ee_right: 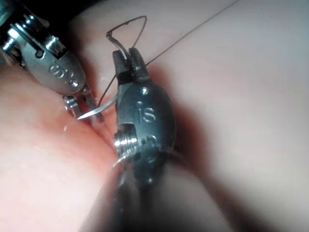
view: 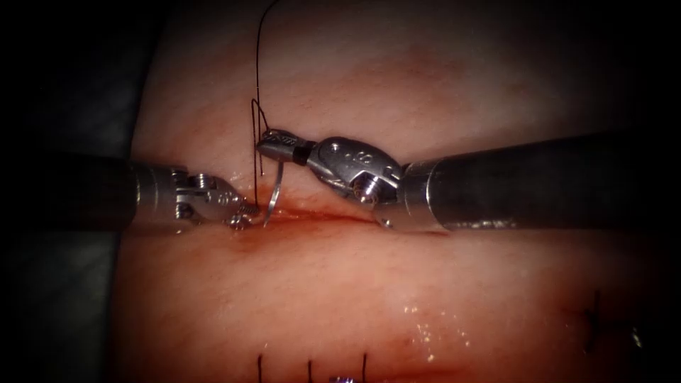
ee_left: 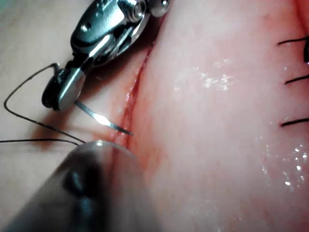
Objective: Wound Closure
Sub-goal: Insert the left gripper into the wound to open it, then use the right hand to throw the needle through the tissue below the wound.
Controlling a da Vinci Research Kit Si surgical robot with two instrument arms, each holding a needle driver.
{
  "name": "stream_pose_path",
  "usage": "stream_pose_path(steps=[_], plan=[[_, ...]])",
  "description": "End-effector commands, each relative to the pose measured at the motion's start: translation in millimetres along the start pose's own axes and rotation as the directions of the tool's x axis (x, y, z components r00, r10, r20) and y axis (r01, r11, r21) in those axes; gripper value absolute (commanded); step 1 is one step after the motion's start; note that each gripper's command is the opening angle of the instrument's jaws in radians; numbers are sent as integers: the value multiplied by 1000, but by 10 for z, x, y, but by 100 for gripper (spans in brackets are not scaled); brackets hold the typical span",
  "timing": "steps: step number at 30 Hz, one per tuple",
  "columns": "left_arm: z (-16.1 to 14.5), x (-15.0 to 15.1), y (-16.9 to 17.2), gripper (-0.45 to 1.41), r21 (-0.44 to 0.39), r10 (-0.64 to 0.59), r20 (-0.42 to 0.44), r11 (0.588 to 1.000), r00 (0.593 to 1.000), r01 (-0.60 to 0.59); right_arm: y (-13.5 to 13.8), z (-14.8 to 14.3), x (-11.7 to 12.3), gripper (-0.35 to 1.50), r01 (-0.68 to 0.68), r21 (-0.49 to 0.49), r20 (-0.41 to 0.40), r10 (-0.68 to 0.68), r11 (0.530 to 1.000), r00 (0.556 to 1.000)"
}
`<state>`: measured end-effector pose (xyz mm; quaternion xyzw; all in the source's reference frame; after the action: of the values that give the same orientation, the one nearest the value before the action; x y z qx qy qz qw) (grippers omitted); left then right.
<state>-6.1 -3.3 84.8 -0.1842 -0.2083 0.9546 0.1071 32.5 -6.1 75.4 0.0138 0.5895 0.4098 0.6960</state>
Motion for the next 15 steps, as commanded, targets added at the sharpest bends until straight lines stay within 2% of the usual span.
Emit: stream_pose_path(steps=[1,6,15], plan=[[9,3,-1,19,-2,1,-2,1000,1000,-1,-2,8,-8,-35,23,-1,-2,-23,1000,1000],[9,2,0,17,-4,2,-3,1000,1000,-2,-13,13,-22,-35,186,-21,-14,-187,982,982],[10,2,2,15,-6,1,-5,1000,1000,-1,-14,13,-25,-35,292,-32,-16,-293,956,956]])
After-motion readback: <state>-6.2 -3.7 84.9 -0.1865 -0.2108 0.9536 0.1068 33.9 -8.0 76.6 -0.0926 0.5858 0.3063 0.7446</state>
